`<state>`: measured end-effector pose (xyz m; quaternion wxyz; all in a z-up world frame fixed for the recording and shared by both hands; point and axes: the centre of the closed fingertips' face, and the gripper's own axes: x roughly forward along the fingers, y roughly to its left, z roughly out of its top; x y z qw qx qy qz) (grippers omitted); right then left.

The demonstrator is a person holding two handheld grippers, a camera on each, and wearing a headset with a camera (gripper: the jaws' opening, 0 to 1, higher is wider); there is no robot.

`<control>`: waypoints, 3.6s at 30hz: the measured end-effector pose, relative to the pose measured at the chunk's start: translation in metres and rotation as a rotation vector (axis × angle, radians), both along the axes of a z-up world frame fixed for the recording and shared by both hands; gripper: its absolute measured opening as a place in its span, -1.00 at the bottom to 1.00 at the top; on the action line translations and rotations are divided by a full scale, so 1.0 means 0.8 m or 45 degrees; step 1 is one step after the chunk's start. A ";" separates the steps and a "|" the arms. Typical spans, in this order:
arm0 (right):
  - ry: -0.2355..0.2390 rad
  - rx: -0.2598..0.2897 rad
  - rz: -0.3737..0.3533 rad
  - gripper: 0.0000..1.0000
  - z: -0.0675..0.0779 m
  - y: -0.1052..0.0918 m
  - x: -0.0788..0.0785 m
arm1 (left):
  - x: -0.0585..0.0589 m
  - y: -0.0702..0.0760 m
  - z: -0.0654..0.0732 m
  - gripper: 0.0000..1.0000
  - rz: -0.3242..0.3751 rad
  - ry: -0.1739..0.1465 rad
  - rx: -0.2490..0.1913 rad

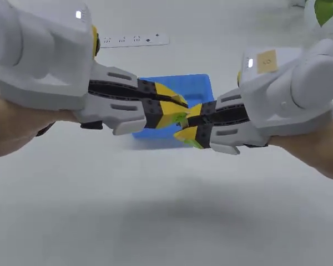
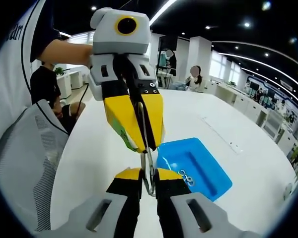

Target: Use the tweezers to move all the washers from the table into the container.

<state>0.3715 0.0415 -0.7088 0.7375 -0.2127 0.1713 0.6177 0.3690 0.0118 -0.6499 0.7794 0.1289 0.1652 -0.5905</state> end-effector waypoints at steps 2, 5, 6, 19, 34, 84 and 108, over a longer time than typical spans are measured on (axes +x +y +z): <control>-0.017 -0.001 -0.004 -0.78 0.005 0.000 0.005 | 0.004 0.000 0.004 -0.86 0.003 -0.011 -0.010; -0.028 0.009 -0.013 -0.78 0.011 0.002 0.014 | 0.010 0.001 0.011 -0.86 0.007 -0.026 -0.017; -0.035 0.010 -0.014 -0.78 0.012 0.003 0.017 | 0.012 0.002 0.012 -0.86 0.007 -0.028 -0.016; -0.091 0.041 -0.012 -0.78 0.021 0.025 0.065 | 0.054 0.018 0.020 -0.86 0.018 -0.095 0.010; -0.035 0.041 -0.046 -0.78 -0.027 0.045 0.123 | 0.126 0.045 -0.031 -0.86 0.094 -0.076 0.015; 0.102 0.024 0.095 -0.70 -0.030 0.020 0.075 | 0.058 0.025 -0.016 -0.87 -0.102 -0.099 0.033; 0.052 -0.154 0.217 -0.83 -0.029 -0.007 0.000 | 0.001 0.025 -0.030 -0.88 -0.121 -0.048 0.023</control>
